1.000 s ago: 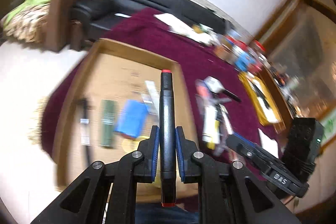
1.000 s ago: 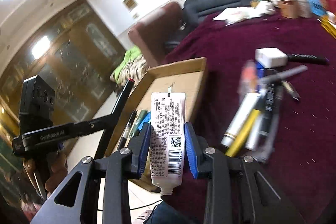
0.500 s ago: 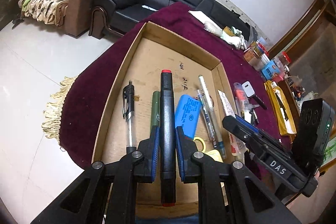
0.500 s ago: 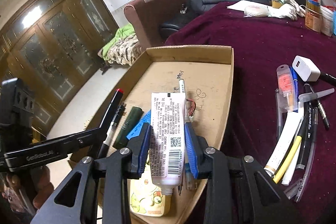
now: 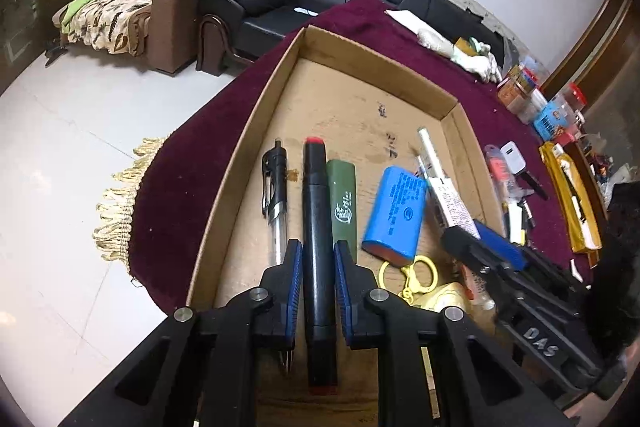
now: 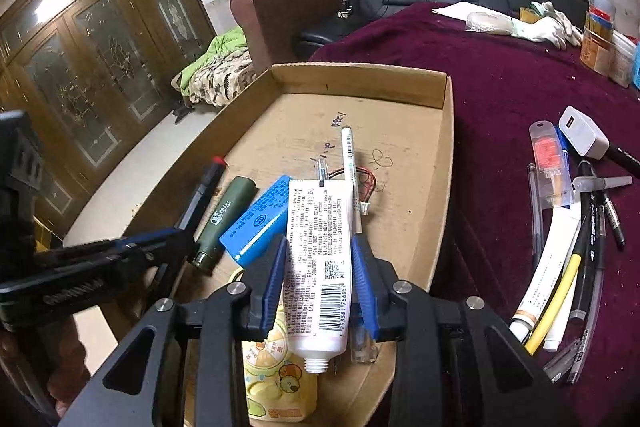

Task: Organize rigid objects
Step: 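Carry the black marker and white tube into the cardboard tray, open both tools, then grasp a clear black-tipped pen with the right tool while the left tool grasps a clear pen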

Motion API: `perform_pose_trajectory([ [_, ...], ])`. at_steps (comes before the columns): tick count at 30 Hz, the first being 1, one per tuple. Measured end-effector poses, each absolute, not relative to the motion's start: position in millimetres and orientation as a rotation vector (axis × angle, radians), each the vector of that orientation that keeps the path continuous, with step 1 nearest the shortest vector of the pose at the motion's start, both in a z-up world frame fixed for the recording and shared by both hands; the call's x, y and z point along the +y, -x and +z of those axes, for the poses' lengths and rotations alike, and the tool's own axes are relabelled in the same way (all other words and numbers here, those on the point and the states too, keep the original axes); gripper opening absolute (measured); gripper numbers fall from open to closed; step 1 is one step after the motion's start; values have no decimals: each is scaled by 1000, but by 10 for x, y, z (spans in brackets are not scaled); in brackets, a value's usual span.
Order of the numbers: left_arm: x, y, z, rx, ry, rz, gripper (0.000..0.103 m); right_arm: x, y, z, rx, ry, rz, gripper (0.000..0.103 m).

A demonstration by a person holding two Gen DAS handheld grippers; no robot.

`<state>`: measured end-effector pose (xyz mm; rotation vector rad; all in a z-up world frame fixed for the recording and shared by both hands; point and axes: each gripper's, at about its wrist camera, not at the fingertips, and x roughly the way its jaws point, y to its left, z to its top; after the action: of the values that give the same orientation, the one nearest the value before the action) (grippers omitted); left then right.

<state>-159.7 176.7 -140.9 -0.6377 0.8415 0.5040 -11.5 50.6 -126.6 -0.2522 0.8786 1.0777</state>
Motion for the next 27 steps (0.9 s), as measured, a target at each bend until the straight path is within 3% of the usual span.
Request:
perform_pose_trajectory([
  [1, 1746, 1598, -1400, 838, 631, 501, 23, 482, 128, -1246, 882, 245, 1081, 40],
  [5, 1580, 1629, -1226, 776, 567, 506, 62, 289, 78, -1085, 879, 176, 1107, 50],
  [10, 1284, 1641, -950, 705, 505, 440, 64, -411, -63, -784, 852, 16, 1124, 57],
  [12, 1087, 1604, -846, 676, 492, 361, 70, -797, -204, -751, 856, -62, 1082, 58],
  [15, 746, 1477, -757, 668, 434, 245, 77, -1269, -461, -865, 905, -150, 981, 58],
  [21, 84, 1090, -792, 745, 251, 120, 77, -1702, -912, -1267, 1022, -248, 827, 58],
  [27, -126, 968, -943, 801, 217, 74, 77, -1498, -1102, -1431, 1061, -190, 792, 45],
])
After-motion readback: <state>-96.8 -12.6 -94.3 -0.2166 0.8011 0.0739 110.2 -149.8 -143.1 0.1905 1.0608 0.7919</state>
